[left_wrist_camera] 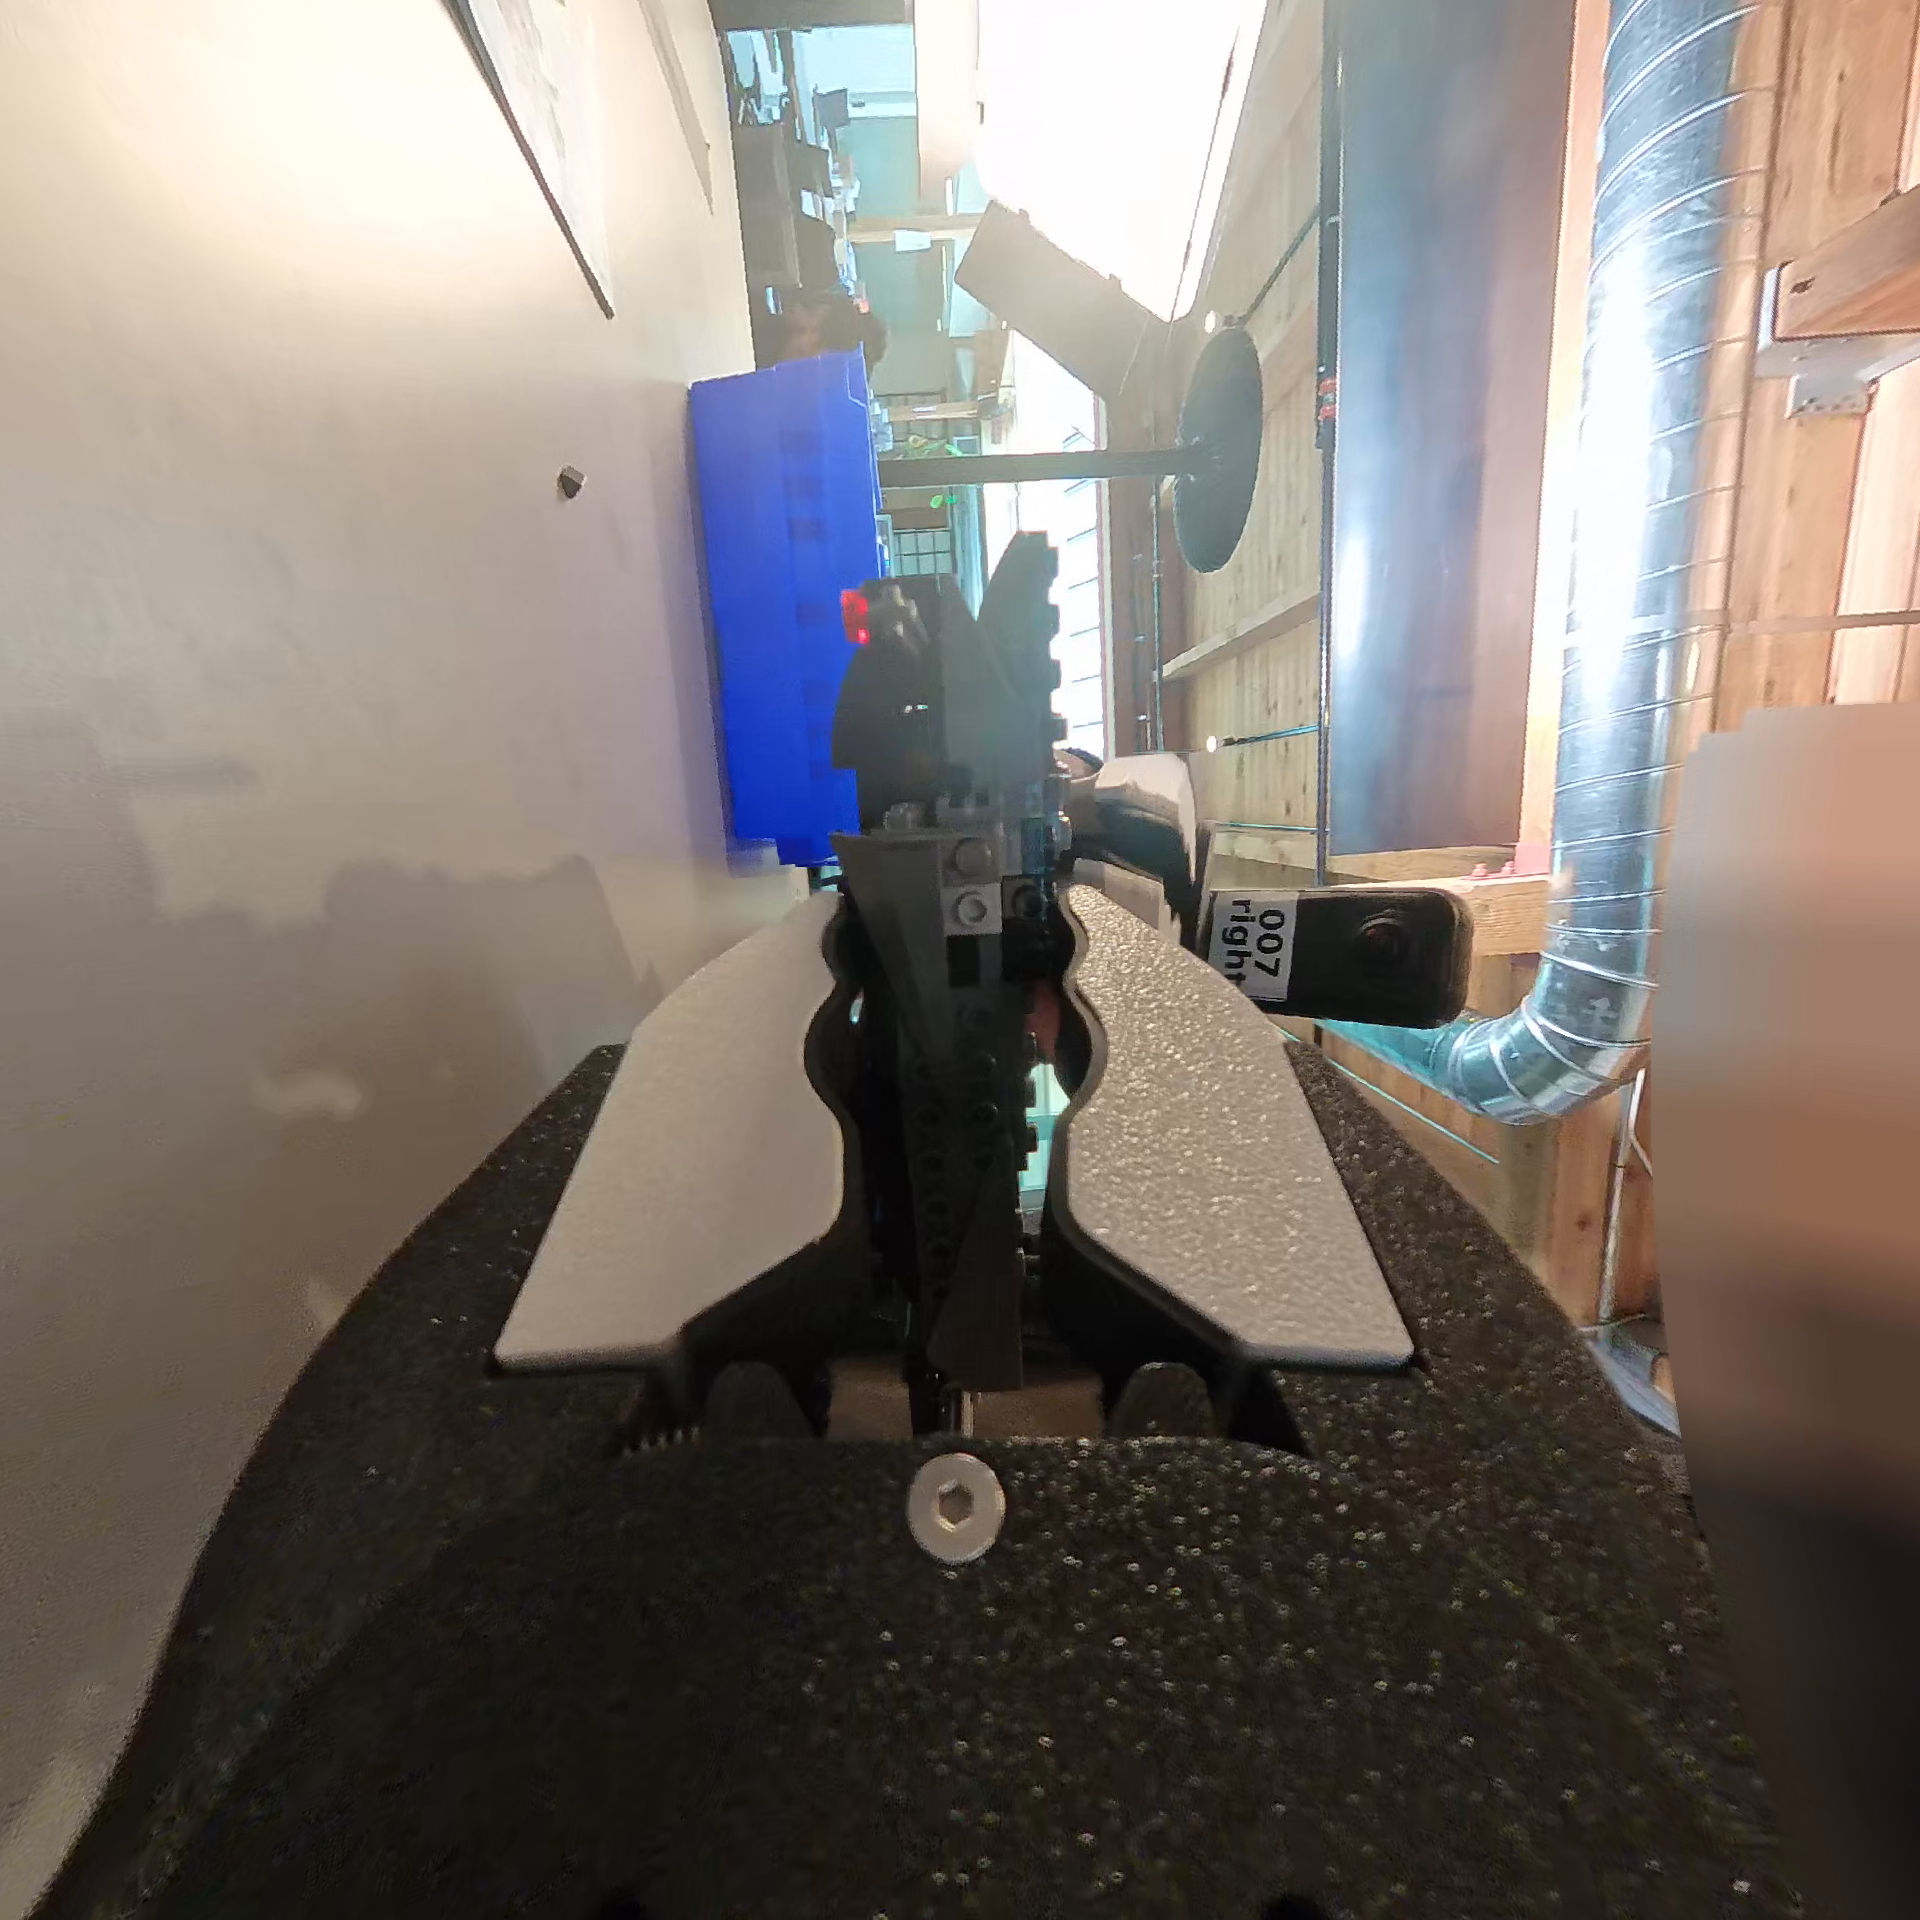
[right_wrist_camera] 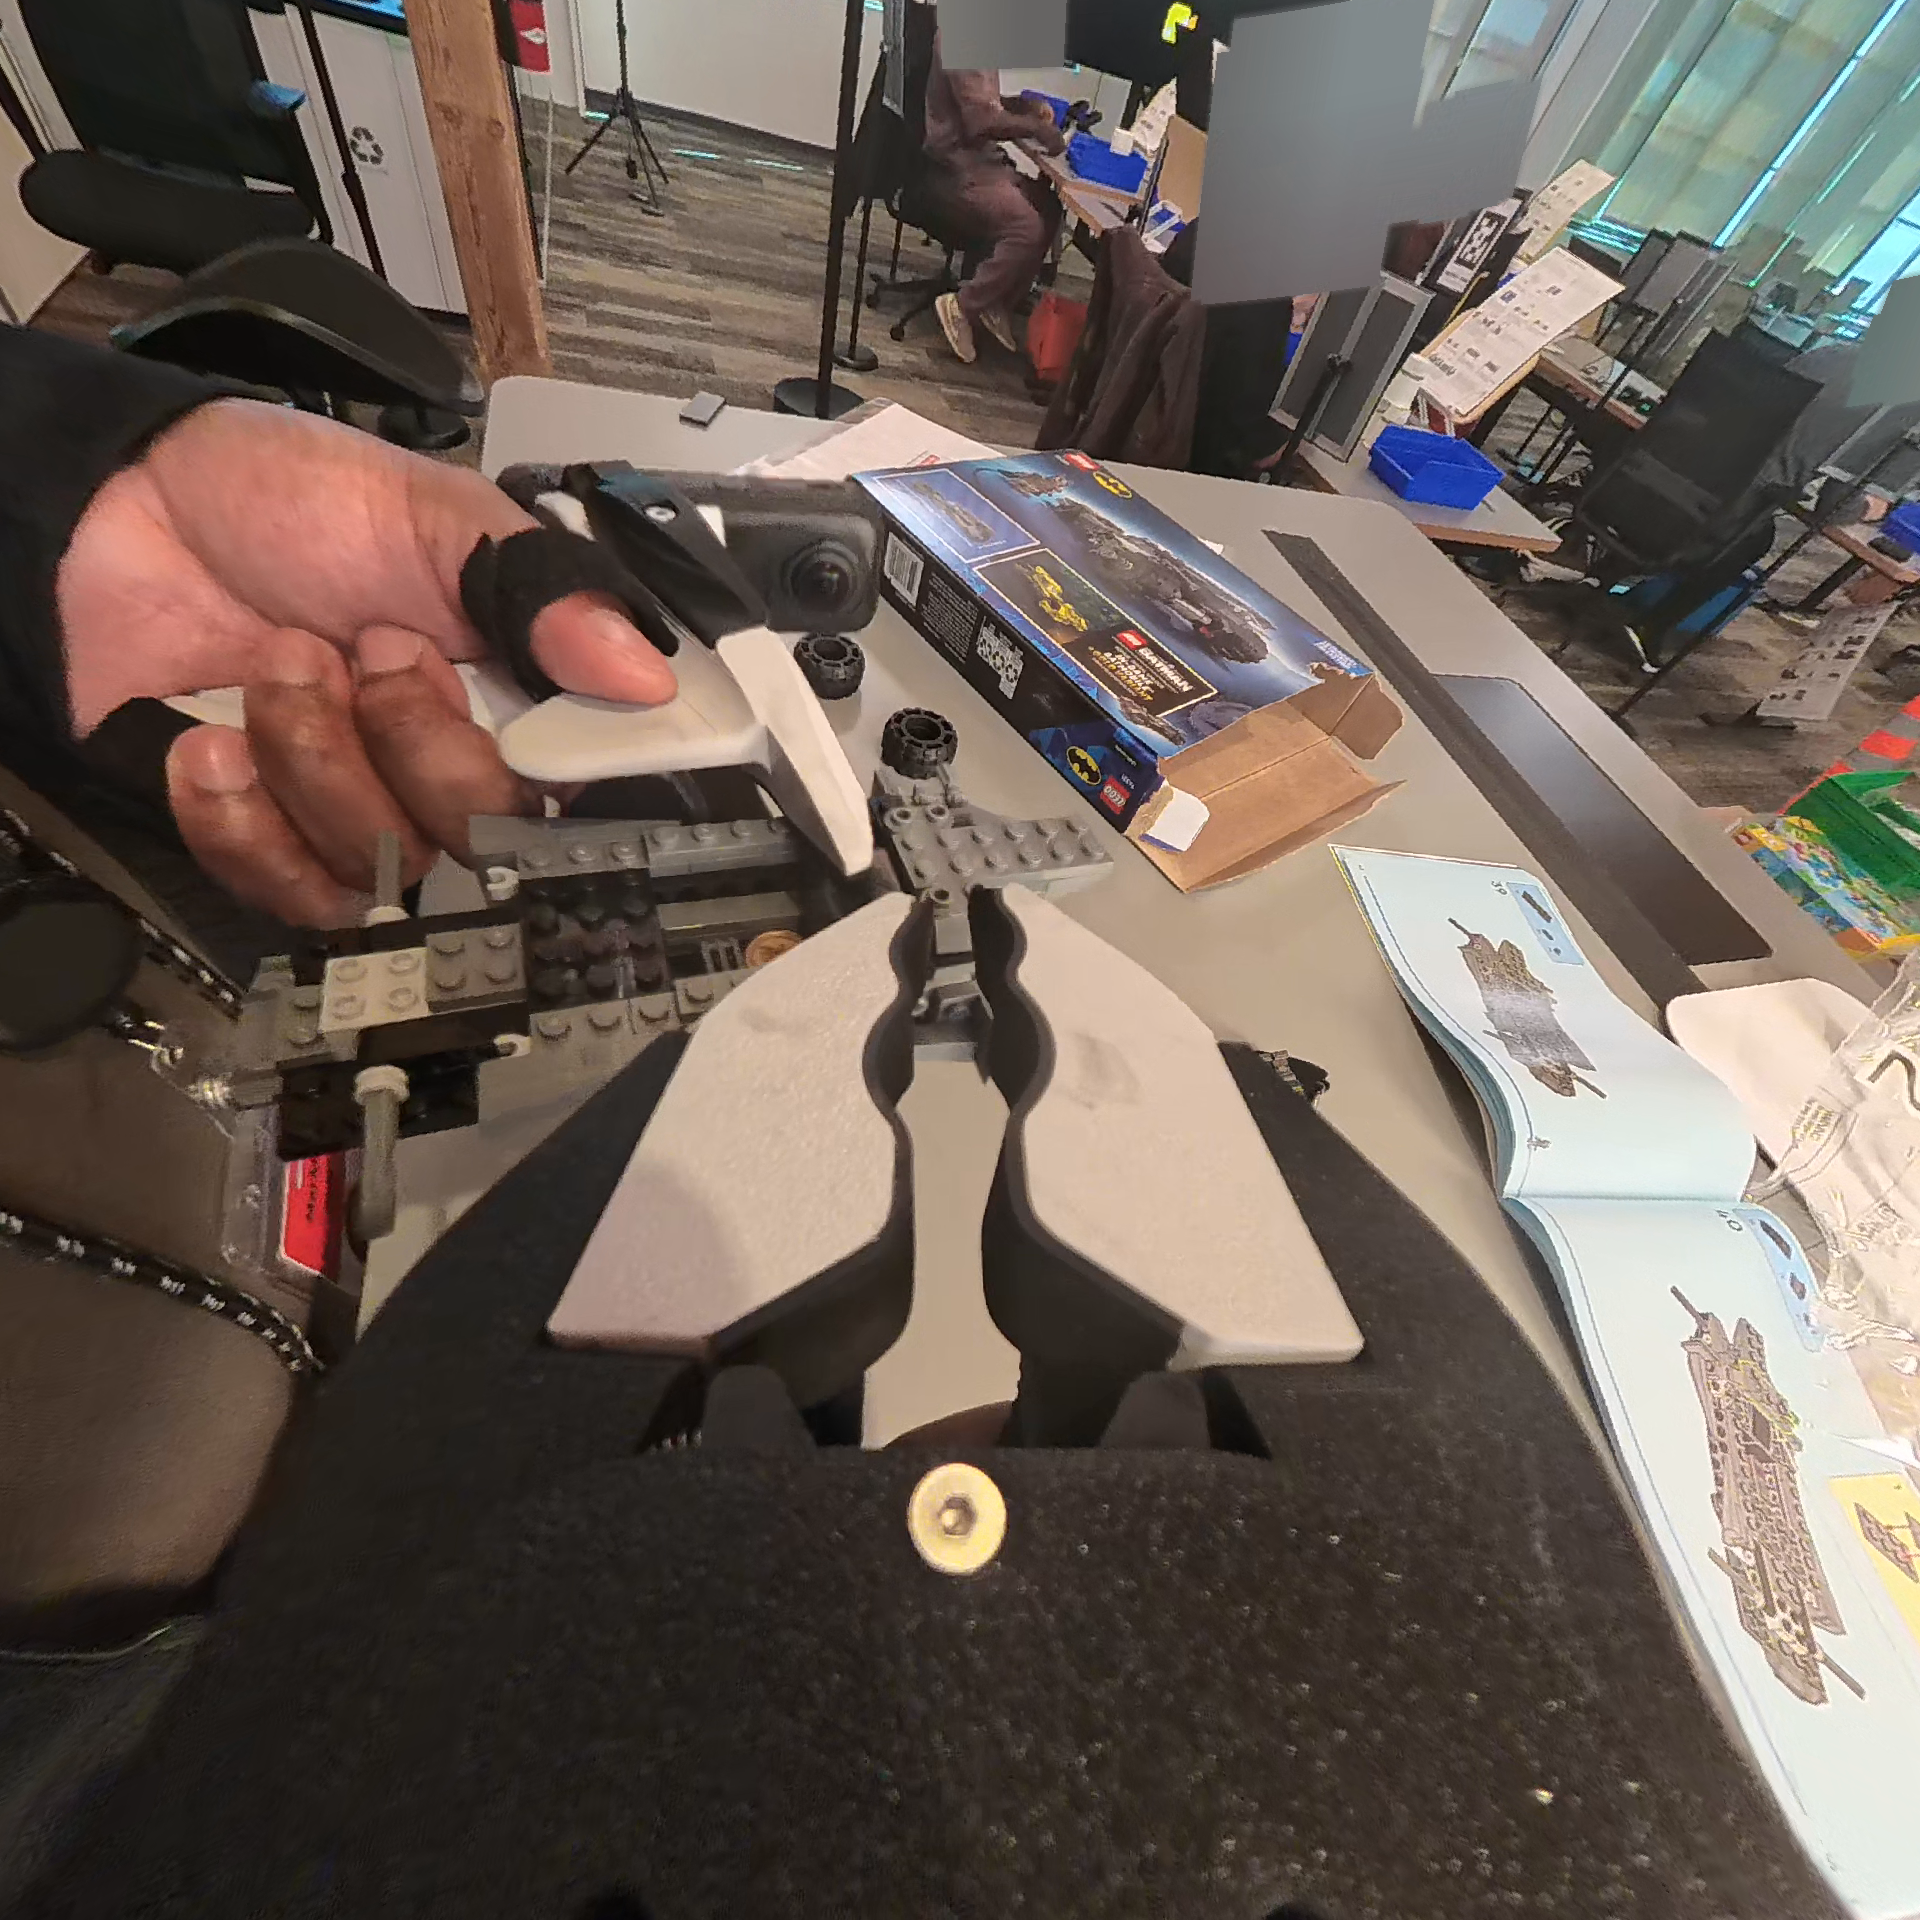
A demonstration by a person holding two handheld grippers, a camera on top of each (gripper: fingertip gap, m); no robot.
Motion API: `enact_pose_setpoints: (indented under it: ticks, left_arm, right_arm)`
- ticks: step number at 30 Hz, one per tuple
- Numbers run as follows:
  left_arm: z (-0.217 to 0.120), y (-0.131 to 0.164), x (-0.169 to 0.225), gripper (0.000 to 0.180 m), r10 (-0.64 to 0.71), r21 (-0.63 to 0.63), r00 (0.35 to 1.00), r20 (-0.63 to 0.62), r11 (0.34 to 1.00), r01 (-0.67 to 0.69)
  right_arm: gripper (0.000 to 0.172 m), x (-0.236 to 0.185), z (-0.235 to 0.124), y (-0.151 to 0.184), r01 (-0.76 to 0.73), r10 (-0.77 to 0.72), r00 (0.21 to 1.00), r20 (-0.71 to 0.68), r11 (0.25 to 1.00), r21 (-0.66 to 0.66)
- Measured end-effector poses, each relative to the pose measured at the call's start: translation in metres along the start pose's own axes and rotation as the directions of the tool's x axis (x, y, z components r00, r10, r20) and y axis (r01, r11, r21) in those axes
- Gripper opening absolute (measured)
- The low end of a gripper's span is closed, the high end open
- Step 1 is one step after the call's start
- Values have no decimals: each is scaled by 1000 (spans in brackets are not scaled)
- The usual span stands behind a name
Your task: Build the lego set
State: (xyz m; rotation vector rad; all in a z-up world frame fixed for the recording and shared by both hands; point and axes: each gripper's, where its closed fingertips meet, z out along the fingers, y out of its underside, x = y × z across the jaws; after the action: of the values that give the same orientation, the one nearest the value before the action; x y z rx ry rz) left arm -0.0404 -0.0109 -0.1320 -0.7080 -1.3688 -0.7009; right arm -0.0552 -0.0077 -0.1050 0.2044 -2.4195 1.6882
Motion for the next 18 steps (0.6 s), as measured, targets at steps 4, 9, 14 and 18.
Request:
enact_pose_setpoints:
  ticks: [4, 9, 14, 18]
  left_arm:
    - [1, -2, 0, 35, 40, -2, 999, 27, 999, -40]
    - [1, -4, -1, 35, 56, 2, 998, 40, 998, -56]
    - [1, -6, -2, 35, 56, 6, 998, 42, 998, -56]
    - [1, -8, -3, 35, 59, 8, 997, 46, 998, -60]
  right_arm:
    - [8, 1, 2, 3, 7, -7, 1000, 3, 1000, -22]
    - [8, 2, 5, 5, -5, 5, 1000, 8, 1000, -27]
    - [8, 4, 7, 5, -17, 18, 1000, 2, 1000, -11]
    - [8, 6, 8, 5, -31, 31, 1000, -6, 1000, 2]
